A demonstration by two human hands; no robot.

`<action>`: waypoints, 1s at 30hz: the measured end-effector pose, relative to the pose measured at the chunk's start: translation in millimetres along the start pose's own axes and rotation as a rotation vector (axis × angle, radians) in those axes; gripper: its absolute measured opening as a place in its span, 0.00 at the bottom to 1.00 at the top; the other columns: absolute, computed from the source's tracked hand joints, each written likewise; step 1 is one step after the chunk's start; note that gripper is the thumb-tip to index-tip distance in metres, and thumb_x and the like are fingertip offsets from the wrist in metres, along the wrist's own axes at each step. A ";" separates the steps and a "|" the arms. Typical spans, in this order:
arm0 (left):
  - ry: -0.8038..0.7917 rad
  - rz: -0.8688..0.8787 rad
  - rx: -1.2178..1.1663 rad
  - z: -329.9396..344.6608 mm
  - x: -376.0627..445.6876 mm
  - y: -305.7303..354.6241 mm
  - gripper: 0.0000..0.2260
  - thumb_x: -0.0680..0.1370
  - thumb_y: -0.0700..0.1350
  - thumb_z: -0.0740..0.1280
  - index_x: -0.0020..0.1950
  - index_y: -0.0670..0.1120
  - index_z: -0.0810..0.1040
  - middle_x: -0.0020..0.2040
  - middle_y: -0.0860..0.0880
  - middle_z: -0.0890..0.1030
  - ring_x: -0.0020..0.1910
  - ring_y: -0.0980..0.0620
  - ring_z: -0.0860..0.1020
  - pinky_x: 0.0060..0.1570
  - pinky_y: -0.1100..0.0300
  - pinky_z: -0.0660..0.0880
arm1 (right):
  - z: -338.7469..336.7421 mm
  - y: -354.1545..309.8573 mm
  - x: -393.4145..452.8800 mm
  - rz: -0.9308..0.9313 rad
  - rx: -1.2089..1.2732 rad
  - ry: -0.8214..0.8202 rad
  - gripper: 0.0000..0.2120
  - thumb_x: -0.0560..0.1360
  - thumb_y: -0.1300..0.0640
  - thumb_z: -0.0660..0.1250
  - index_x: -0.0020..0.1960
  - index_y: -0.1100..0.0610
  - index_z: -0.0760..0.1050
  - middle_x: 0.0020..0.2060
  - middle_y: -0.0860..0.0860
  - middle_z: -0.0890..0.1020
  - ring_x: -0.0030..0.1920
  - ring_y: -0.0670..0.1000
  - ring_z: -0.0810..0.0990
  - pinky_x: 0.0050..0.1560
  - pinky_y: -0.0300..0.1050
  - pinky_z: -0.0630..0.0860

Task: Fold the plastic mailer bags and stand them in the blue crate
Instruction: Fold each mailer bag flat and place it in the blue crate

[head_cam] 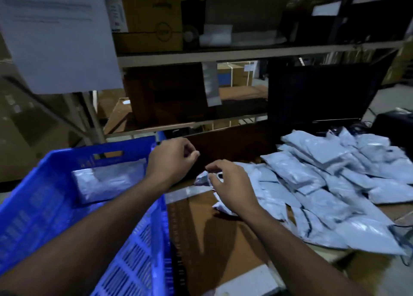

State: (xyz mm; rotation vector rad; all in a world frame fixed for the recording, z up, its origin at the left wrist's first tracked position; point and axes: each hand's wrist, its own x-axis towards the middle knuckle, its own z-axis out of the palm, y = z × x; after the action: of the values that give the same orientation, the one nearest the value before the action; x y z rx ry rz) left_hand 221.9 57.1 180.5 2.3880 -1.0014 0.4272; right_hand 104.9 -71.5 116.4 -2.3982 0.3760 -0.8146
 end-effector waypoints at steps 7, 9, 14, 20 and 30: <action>-0.382 -0.103 0.028 87.2 9.5 74.1 0.09 0.77 0.58 0.72 0.47 0.53 0.82 0.45 0.53 0.84 0.42 0.54 0.81 0.46 0.51 0.82 | -52.7 120.2 -27.8 0.163 -0.087 -0.054 0.10 0.79 0.55 0.67 0.59 0.53 0.81 0.53 0.47 0.84 0.53 0.47 0.81 0.55 0.49 0.79; -0.386 -0.146 0.078 106.1 8.5 82.7 0.09 0.77 0.58 0.72 0.47 0.53 0.82 0.46 0.54 0.84 0.44 0.53 0.81 0.47 0.51 0.82 | -55.7 142.8 -25.1 0.170 -0.114 -0.082 0.10 0.79 0.54 0.67 0.60 0.52 0.80 0.55 0.47 0.83 0.54 0.48 0.81 0.56 0.48 0.78; -0.326 -0.312 0.087 139.9 -9.4 90.0 0.09 0.76 0.57 0.72 0.46 0.52 0.85 0.48 0.54 0.86 0.45 0.52 0.81 0.47 0.55 0.81 | -34.5 175.5 -13.2 0.136 -0.182 -0.202 0.17 0.77 0.47 0.69 0.64 0.51 0.76 0.59 0.49 0.79 0.61 0.50 0.75 0.57 0.47 0.75; -0.277 -0.473 0.056 152.9 -37.8 95.7 0.08 0.77 0.56 0.71 0.46 0.53 0.85 0.45 0.52 0.86 0.44 0.51 0.82 0.43 0.58 0.79 | -12.3 186.8 -10.8 0.083 -0.202 -0.293 0.19 0.78 0.50 0.69 0.68 0.51 0.75 0.64 0.49 0.76 0.67 0.52 0.70 0.60 0.46 0.72; -0.123 -0.700 -0.086 135.5 -65.5 76.3 0.10 0.79 0.58 0.68 0.49 0.52 0.82 0.43 0.54 0.84 0.41 0.55 0.80 0.43 0.56 0.77 | -17.0 187.5 1.2 0.110 -0.188 -0.087 0.13 0.79 0.64 0.63 0.53 0.55 0.86 0.46 0.50 0.84 0.48 0.49 0.79 0.41 0.46 0.79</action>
State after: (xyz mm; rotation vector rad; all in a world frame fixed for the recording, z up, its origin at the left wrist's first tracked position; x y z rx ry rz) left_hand 133.7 -27.8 64.4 2.5089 -0.1754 -0.0228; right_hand 80.5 -228.6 15.6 -2.5502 0.5661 -0.6488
